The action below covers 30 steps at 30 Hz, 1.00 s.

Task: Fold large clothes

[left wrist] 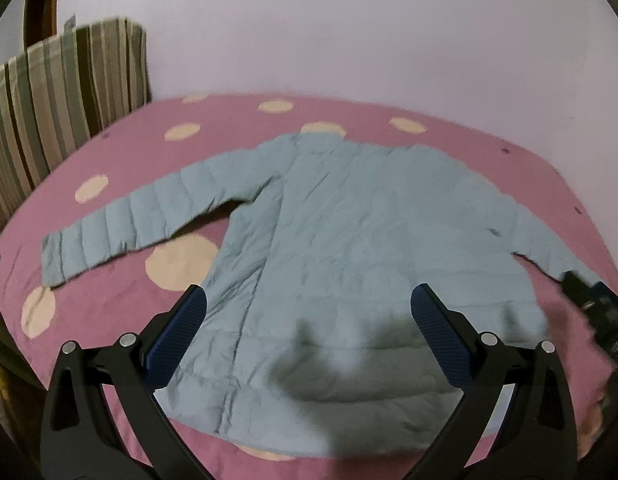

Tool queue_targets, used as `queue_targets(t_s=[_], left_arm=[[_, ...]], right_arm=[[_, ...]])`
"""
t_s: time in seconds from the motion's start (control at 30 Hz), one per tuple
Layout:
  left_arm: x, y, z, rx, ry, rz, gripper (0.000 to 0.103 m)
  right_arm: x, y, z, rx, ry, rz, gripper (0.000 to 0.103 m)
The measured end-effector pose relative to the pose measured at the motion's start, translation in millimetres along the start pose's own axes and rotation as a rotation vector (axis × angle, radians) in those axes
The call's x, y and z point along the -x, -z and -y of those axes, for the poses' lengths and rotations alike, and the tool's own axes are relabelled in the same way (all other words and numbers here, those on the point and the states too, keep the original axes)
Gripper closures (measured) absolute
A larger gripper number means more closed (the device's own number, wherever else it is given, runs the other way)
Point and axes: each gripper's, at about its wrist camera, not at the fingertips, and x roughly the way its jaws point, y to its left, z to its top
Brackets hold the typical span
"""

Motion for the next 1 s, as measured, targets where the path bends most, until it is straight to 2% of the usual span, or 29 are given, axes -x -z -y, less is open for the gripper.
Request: queue_targets(t_s=[0.07,0.1,0.17,0.2,0.27,0.4,0.47,0.57,0.77,1.0], left_arm=[[-18.8,-2.0,-16.0,0.035,-0.018,-0.027,0.002],[-27.8,-2.6,-25.6,0.056,-0.039,-0.035,0.002],[-45.8,-3.0,-47.1,0.095,-0.071,-0.047,0.002],[-53.9,-3.2,-56.9,0.111,-0.091,-0.055,0.002],[-69.8,-2.6,-80.0,0.15,-0.132,-0.07,0.002],[-92.0,2.4,-126.5,0.235,-0.206,-0.094,0.002],[-101.1,6.8,-149.6,0.286,-0.237,-0.113,0.002],[-114.7,13.8,-182.3,0.362,-0.293,-0.145,0.002],[-127.6,20.3,-214.7,0.428,-0.377,-0.181,0.002],[-133.8,23.4,-213.8,0.404,-0.422,-0.179,0.002]], right_arm=[[-14.4,-3.4,26.5,-0.074,0.007,-0.004,0.006],[-19.2,-4.2,35.9,-0.094,0.022,-0.005,0.011],[-33.2,-7.0,66.9,-0.155,0.054,-0.028,0.031],[-36.8,-7.1,78.2,-0.181,0.061,-0.033,0.049],[-47.6,-6.9,117.6,-0.285,0.082,-0.055,0.05],[-52.6,0.0,184.4,-0.472,0.095,-0.039,0.047],[-53.3,9.6,223.1,-0.59,0.092,-0.026,0.042],[-53.3,28.1,268.9,-0.735,0.094,-0.004,0.041],[-50.4,54.6,324.7,-0.948,0.046,0.098,0.041],[-55.9,58.1,354.6,-1.035,0.056,0.216,0.041]])
